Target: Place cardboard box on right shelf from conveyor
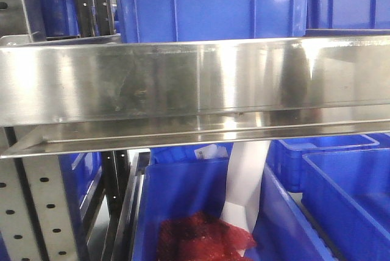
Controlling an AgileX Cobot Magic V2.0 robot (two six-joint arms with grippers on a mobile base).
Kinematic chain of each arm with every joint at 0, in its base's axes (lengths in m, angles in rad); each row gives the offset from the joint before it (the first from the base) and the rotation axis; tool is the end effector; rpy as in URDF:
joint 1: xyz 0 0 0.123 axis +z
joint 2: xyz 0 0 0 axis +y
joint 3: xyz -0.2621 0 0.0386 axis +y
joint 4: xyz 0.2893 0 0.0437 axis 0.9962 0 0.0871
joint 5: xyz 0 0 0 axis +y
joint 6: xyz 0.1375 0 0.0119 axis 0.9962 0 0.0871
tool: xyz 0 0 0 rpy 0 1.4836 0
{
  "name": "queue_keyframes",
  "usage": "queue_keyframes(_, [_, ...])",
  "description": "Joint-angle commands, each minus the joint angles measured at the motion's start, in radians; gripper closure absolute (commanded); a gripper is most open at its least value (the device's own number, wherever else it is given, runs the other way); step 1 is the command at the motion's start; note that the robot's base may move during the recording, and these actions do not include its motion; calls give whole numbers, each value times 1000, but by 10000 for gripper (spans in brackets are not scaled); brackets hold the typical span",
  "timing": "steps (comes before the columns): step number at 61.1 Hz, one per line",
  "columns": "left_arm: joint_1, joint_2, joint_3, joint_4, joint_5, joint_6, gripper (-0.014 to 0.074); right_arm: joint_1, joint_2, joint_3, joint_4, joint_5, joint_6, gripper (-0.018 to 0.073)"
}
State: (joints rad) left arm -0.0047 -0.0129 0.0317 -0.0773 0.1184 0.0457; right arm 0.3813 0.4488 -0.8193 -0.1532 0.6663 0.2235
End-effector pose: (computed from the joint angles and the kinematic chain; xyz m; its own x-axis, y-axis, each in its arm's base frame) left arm 0.1653 -0.0020 0.1895 -0.0500 -0.0308 -0.9983 0.0123 0.9994 -0.0315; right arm 0.1617 0.0508 0.3892 -0.2152 0.0237 -0.9763 -0.2640 0.9611 0.0815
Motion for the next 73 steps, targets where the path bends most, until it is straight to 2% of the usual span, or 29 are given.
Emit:
queue_keyframes(1, [1, -14, 9, -6, -88, 0, 713, -3, 7, -33, -13, -96, -10, 364])
queue_keyframes(31, [1, -14, 9, -6, -88, 0, 713, -3, 7, -33, -13, -106, -10, 364])
queue_keyframes(51, [1, -14, 9, -6, -88, 0, 713, -3, 37, -46, 7, -197, -35, 368])
queue_keyframes(55, [1, -14, 9, -6, -88, 0, 713, -3, 71, -74, 27, -183, -112, 368])
queue_keyframes(60, [1, -14, 9, -6, -88, 0, 713, -3, 120, -119, 57, -166, -285, 368])
queue_keyframes(73, [1, -14, 9, -6, -88, 0, 713, 8, 290, -236, 153, -150, -837, 368])
